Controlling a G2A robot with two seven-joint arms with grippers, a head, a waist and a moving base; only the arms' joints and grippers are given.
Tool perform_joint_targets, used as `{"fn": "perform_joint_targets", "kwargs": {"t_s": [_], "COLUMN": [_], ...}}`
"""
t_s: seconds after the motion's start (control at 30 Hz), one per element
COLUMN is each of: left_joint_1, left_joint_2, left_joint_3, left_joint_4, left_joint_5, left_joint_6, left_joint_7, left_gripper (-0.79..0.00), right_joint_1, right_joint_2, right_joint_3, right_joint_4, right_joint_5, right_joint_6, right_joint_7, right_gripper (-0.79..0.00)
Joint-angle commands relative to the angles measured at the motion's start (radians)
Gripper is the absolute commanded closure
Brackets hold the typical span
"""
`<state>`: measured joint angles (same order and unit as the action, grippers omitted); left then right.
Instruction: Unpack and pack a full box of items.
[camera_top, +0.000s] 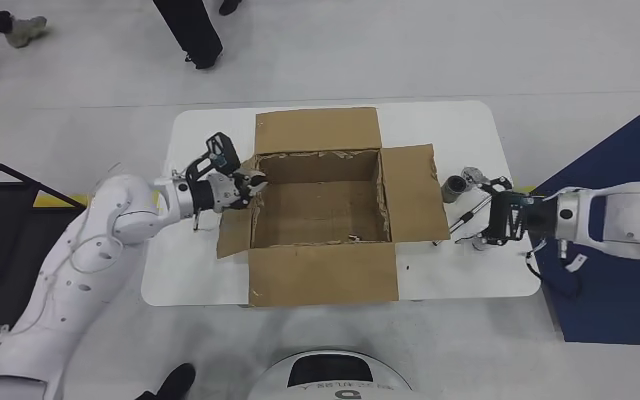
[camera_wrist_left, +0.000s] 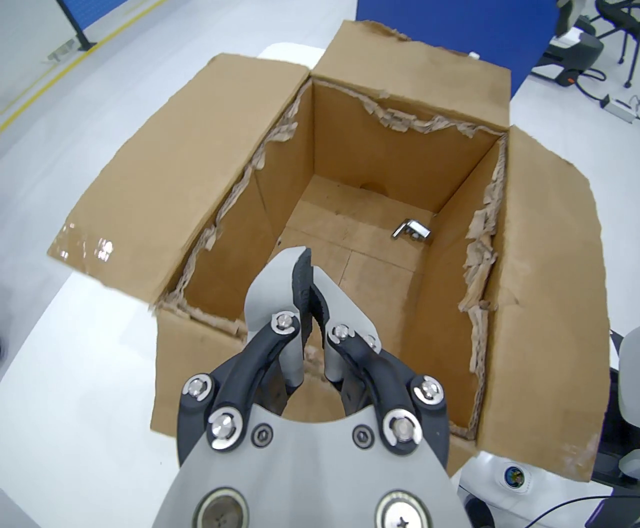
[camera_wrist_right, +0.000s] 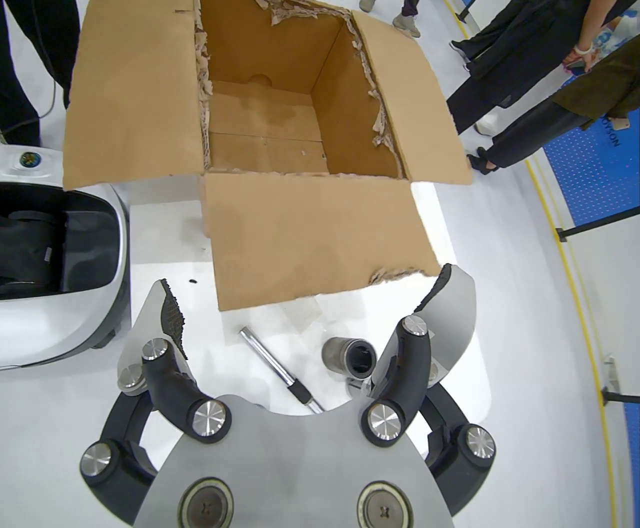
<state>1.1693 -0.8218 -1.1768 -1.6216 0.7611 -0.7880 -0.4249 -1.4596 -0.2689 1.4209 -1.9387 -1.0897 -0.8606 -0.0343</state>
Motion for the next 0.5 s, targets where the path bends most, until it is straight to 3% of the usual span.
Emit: {"fn": "perform_joint_targets", "kwargs": {"t_s": [0.0,0.17,0.4,0.47], "left_joint_1": [0.013,-0.001,-0.021,-0.037], "left_joint_2": [0.006,0.007,0.013,0.013], "left_joint_3": [-0.025,-0.030,-0.060,-0.060], "left_joint_4": [0.015,0.038,0.157,0.202], "left_joint_5": [-0.024,-0.057,-0.116,-0.135], "left_joint_6": [-0.003,0.000,-0.076,-0.103], "left_joint_7": [-0.022,-0.083,-0.082,-0.090], "left_gripper": [0.000,0.000,0.000,-0.018], "right_joint_1": [0.040,0.154,0.154,0.155], "right_joint_2": [-0.004,-0.024,-0.024,-0.026], "right_joint_3": [-0.010,-0.095,-0.095,-0.103], "right_joint_4": [-0.067,-0.176,-0.176,-0.213], "right_joint_5": [0.111,0.264,0.264,0.250], "right_joint_6": [0.030,0.038,0.038,0.061], "right_joint_7": [0.182,0.472,0.472,0.521], "right_gripper": [-0.785,-0.785,-0.785,-0.785]}}
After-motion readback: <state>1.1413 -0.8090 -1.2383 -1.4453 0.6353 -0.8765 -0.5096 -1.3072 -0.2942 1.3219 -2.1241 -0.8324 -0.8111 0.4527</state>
